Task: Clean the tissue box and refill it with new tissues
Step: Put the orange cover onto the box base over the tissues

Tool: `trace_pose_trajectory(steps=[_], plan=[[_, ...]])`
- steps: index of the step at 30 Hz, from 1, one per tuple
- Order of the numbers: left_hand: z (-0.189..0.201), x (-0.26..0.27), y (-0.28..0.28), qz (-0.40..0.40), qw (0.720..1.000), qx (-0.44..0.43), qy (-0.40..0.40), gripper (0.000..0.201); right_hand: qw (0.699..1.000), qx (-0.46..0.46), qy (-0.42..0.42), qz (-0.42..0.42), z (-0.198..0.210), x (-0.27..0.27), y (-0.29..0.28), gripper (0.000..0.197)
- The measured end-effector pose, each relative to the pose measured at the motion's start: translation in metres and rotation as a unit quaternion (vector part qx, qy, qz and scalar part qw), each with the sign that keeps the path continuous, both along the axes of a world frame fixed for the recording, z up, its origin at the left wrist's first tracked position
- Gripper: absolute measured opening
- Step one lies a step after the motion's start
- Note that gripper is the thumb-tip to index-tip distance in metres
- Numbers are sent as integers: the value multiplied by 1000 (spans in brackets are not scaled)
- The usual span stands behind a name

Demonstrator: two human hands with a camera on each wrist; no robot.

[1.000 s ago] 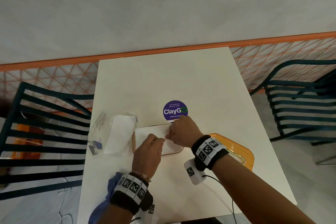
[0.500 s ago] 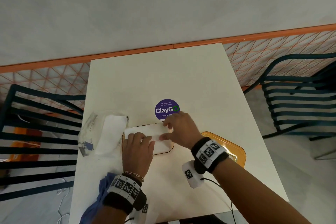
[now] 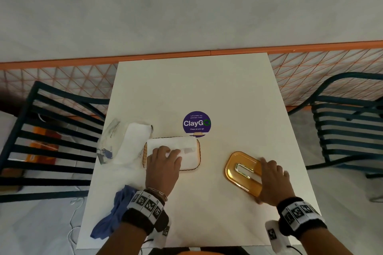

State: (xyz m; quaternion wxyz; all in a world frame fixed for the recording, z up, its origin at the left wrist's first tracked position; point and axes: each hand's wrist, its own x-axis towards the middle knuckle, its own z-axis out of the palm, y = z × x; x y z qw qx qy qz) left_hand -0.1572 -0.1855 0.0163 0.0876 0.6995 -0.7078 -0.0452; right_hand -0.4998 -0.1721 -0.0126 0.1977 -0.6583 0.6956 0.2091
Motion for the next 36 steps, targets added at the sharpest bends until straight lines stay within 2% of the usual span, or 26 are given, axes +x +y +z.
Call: trace_pose_trajectory(steps=[3, 5, 10, 12, 15, 19, 22, 26, 29, 34, 36], plan=[[0, -1, 1, 10, 1000, 7, 4, 21, 1000, 11, -19, -17, 5, 0, -4, 132], [0, -1, 2, 13, 1000, 12, 9, 23, 996, 27, -57, -58, 14, -1, -8, 134], [-6, 4, 3, 7, 999, 25, 29, 27, 962, 11, -235, -137, 59, 14, -29, 136], [-7, 8, 3, -2, 999, 19, 34, 29, 942, -20, -313, -116, 81, 38, -43, 132], [-7, 15, 4, -30, 999, 6, 36, 32, 926, -69, -369, -30, 102, 92, -68, 127], [-7, 29, 6, -50, 999, 8, 19, 43, 926, -85, -362, 64, 97, 162, -95, 125], [-9, 38, 6, -56, 998, 6, 30, 42, 937, -62, -324, 116, 86, 188, -102, 123], [-11, 50, 9, -66, 995, -16, 67, 47, 945, -50, -287, 145, 78, 198, -103, 123], [-11, 63, 14, -70, 993, -32, 86, 42, 947, -37, -275, 160, 77, 200, -103, 126], [-16, 92, 22, -33, 993, -19, 112, 51, 951, -28, -257, 170, 75, 204, -97, 126], [-18, 102, 25, -11, 988, -4, 151, 55, 953, -28, -243, 177, 74, 207, -95, 127]])
